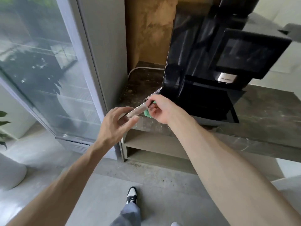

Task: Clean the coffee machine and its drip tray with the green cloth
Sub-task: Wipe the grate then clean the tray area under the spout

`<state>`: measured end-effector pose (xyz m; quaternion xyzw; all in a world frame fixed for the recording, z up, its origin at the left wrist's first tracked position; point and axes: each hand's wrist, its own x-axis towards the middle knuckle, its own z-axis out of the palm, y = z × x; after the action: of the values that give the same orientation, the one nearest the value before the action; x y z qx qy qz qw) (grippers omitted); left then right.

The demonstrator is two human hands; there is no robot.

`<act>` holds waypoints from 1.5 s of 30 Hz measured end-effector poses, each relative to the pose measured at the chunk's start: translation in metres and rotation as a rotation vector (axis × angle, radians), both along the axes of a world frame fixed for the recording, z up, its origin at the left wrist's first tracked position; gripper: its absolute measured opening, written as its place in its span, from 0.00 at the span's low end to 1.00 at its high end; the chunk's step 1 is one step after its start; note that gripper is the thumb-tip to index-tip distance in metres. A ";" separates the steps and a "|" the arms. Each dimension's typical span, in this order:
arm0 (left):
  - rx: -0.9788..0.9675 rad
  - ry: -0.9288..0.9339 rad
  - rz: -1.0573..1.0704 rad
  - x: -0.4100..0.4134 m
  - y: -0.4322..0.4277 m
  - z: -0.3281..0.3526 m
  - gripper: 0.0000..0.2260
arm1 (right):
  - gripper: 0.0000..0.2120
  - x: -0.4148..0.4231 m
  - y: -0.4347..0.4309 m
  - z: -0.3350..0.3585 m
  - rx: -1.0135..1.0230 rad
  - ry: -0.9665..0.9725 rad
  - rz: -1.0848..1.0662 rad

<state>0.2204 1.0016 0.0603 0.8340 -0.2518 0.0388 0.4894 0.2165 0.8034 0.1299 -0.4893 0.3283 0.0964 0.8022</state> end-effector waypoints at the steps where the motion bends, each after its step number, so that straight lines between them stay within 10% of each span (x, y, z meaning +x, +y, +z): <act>1: 0.042 -0.075 0.011 -0.008 0.001 0.001 0.20 | 0.07 -0.010 0.002 0.003 -0.010 -0.002 -0.001; 5: 0.067 -0.208 0.050 -0.041 -0.001 0.009 0.12 | 0.05 -0.062 -0.001 0.010 -0.057 0.026 0.021; 11: -0.093 0.079 -0.082 -0.070 -0.023 0.034 0.16 | 0.12 -0.111 -0.028 0.014 -0.288 0.103 0.060; 19: -0.400 0.469 -0.140 -0.059 -0.054 0.028 0.19 | 0.13 -0.172 -0.116 -0.017 -1.527 0.267 -0.199; 25: -0.462 0.621 -0.188 -0.026 -0.100 0.014 0.21 | 0.23 -0.172 -0.167 -0.038 -1.164 0.222 -0.187; 39: -0.330 0.721 -0.070 0.045 -0.223 -0.031 0.17 | 0.13 -0.128 -0.265 -0.045 -1.124 0.302 -0.244; 45: -0.197 0.781 -0.099 0.052 -0.255 -0.048 0.41 | 0.13 -0.122 -0.298 -0.054 -1.064 0.353 -0.246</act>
<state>0.2720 0.7471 0.0124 0.7221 -0.0818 -0.2806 0.6270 0.0948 0.5054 0.0755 -0.7604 0.5151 -0.0959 0.3838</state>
